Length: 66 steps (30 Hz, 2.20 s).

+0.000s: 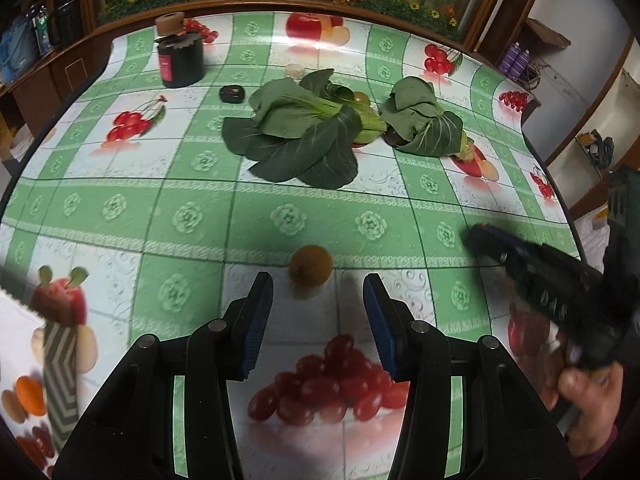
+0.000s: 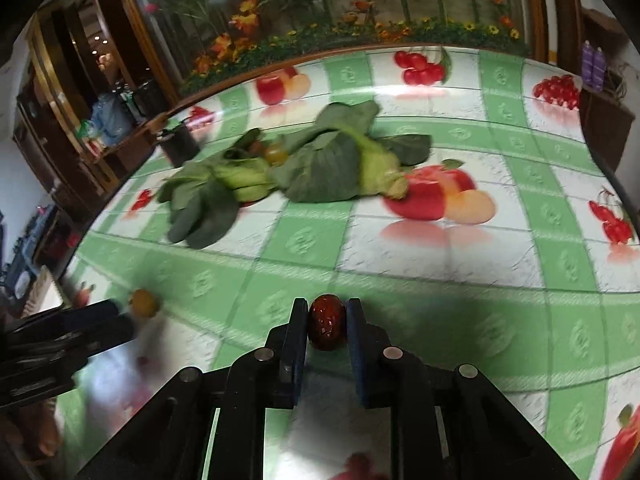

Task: Organize fruits
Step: 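Grasp another brown round fruit with the left tool while the right tool grasps a red date, then carry the brown fruit and the red date over the white tray with both tools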

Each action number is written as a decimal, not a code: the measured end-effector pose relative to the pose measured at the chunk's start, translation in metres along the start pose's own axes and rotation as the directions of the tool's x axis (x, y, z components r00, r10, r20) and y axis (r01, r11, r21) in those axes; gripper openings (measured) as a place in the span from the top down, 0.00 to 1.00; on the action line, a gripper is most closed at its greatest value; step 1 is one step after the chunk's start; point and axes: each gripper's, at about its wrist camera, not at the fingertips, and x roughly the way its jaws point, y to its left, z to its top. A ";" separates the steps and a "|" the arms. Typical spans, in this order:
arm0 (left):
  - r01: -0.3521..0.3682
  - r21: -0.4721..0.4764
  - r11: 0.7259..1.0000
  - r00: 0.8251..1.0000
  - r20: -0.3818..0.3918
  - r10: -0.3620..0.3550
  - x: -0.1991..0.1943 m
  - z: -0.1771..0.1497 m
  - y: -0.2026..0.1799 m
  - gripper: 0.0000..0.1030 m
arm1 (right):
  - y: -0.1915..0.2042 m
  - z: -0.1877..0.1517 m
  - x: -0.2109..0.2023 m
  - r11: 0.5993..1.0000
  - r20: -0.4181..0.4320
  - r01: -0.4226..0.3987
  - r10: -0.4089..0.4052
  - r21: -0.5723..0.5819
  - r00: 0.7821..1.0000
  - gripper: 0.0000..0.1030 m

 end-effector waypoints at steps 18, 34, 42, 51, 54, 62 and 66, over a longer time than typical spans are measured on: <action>-0.012 0.028 1.000 1.000 0.013 0.012 -0.014 -0.026 0.007 0.77 | 0.046 -0.018 -0.019 0.994 -0.034 -0.041 0.038 -0.103 0.999 0.82; -0.142 -0.017 0.990 0.984 0.103 0.143 -0.106 -0.125 0.051 0.77 | 0.161 -0.087 -0.049 0.957 -0.061 -0.208 0.199 -0.203 0.978 0.82; -0.178 -0.070 0.981 0.970 0.155 0.187 -0.146 -0.155 0.085 0.77 | 0.210 -0.109 -0.057 0.934 -0.082 -0.260 0.247 -0.245 0.965 0.82; -0.198 -0.169 0.966 0.960 0.163 0.225 -0.177 -0.184 0.134 0.76 | 0.254 -0.120 -0.065 0.903 -0.097 -0.294 0.278 -0.312 0.956 0.82; -0.215 -0.195 0.957 0.956 0.161 0.247 -0.186 -0.194 0.150 0.76 | 0.266 -0.122 -0.063 0.894 -0.109 -0.311 0.291 -0.324 0.950 0.82; -0.250 -0.249 0.936 0.948 0.136 0.289 -0.199 -0.218 0.183 0.76 | 0.302 -0.125 -0.058 0.861 -0.141 -0.357 0.328 -0.361 0.934 0.82; -0.263 -0.269 0.926 0.946 0.118 0.303 -0.200 -0.228 0.194 0.76 | 0.321 -0.127 -0.056 0.841 -0.162 -0.381 0.345 -0.384 0.924 0.82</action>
